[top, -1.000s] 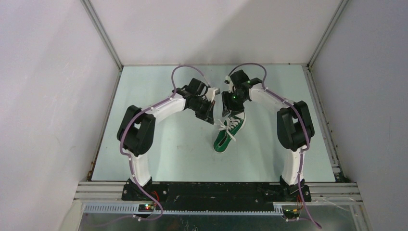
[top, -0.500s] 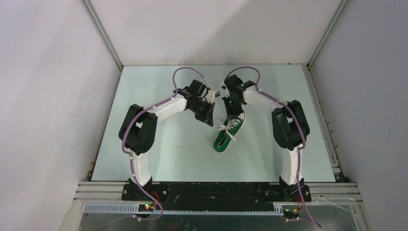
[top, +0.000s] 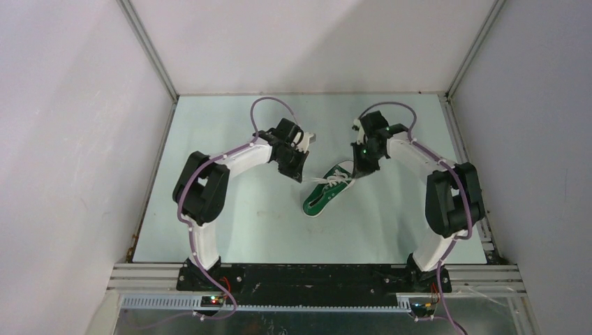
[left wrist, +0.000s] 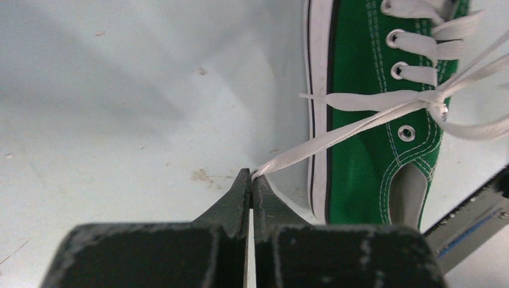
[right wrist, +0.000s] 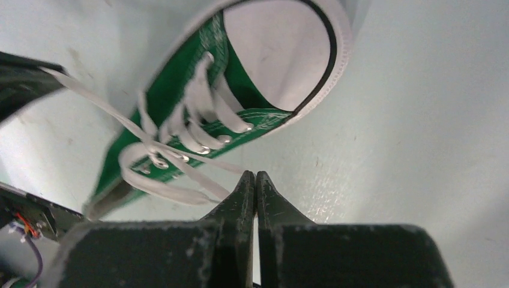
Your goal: Tie the shoes
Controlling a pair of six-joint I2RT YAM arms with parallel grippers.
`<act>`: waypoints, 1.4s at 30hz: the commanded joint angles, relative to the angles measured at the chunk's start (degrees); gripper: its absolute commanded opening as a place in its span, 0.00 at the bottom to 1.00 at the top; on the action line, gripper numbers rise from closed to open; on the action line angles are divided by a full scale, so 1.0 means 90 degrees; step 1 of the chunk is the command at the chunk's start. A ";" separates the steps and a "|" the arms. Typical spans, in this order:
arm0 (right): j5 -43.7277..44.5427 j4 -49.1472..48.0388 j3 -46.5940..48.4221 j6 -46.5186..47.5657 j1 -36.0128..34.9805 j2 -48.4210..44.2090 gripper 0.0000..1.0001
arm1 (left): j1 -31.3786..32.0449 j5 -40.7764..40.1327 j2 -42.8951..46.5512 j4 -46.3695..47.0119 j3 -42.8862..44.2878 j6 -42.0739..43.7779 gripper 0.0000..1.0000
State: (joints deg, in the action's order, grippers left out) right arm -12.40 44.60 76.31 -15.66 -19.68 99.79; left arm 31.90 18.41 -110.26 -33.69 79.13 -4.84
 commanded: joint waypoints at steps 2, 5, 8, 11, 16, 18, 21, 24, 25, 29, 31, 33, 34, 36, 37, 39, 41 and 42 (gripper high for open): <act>-0.0131 -0.0307 -0.0758 0.0301 0.0302 0.0222 0.00 | -0.0058 -0.1081 0.0132 -0.0416 -0.0242 0.0249 0.00; -0.0213 -0.0457 -0.0760 0.0390 0.0419 0.0301 0.00 | -0.0058 -0.1338 0.0317 -0.0404 -0.0448 0.0253 0.00; -0.0164 -0.0341 -0.0762 0.0451 0.0524 0.0347 0.00 | -0.0045 -0.1558 0.0447 -0.0344 -0.0662 0.0310 0.00; -0.0099 -0.0327 -0.0816 0.0480 0.0594 0.0332 0.00 | -0.0032 -0.1745 0.0538 -0.0311 -0.0765 0.0325 0.00; 0.0005 -0.0320 -0.0819 0.0457 0.0725 0.0355 0.00 | 0.0017 -0.1876 0.0599 -0.0317 -0.0876 0.0334 0.00; 0.0047 -0.0314 -0.0820 0.0491 0.0794 0.0383 0.00 | 0.0073 -0.1871 0.0634 -0.0333 -0.0924 0.0382 0.00; 0.0038 -0.0372 -0.0811 0.0528 0.0821 0.0390 0.00 | 0.0161 -0.1994 0.0735 -0.0265 -0.1020 0.0451 0.00; 0.0082 -0.0393 -0.0812 0.0461 0.0799 0.0368 0.00 | 0.0252 -0.2181 0.0805 -0.0247 -0.1036 0.0525 0.00; 0.0086 -0.0394 -0.0813 0.0461 0.0793 0.0348 0.00 | 0.0258 -0.2216 0.0820 -0.0237 -0.1055 0.0527 0.00; 0.0112 -0.0391 -0.0818 0.0467 0.0805 0.0277 0.00 | 0.0264 -0.2257 0.0889 -0.0238 -0.1074 0.0738 0.00; 0.0133 -0.0408 -0.0820 0.0470 0.0803 0.0245 0.00 | 0.0264 -0.2242 0.0879 -0.0262 -0.1036 0.0783 0.00; -0.0105 -0.0497 -0.0789 0.0626 0.0797 0.0208 0.00 | 0.0264 -0.2134 0.0865 -0.0275 -0.0950 0.0901 0.00; -0.0218 -0.0519 -0.0752 0.0709 0.0768 0.0174 0.00 | 0.0264 -0.1992 0.0865 -0.0287 -0.0858 0.0968 0.00; -0.0564 -0.0563 -0.0604 0.0975 0.0678 0.0060 0.00 | 0.0252 -0.1528 0.0876 -0.0393 -0.0655 0.1281 0.04; -0.0792 -0.0572 -0.0492 0.1146 0.0651 0.0009 0.02 | 0.0212 -0.1196 0.0906 -0.0420 -0.0583 0.1330 0.09; -0.1037 -0.0565 -0.0381 0.1331 0.0619 -0.0164 0.27 | 0.0154 -0.0786 0.0951 -0.0489 -0.0363 0.1471 0.28; -0.1055 -0.0567 -0.0330 0.1417 0.0675 -0.0392 0.53 | 0.0064 -0.0565 0.0986 -0.0634 -0.0087 0.1574 0.43; -0.0981 -0.0516 -0.0304 0.1451 0.0699 -0.0557 0.60 | 0.0022 -0.0553 0.1026 -0.0735 0.0071 0.1588 0.50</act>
State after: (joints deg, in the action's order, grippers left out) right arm -21.63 39.99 70.00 -7.09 -14.48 101.32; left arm 34.22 9.96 -104.51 -36.27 74.26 5.50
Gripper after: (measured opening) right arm 0.477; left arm 0.411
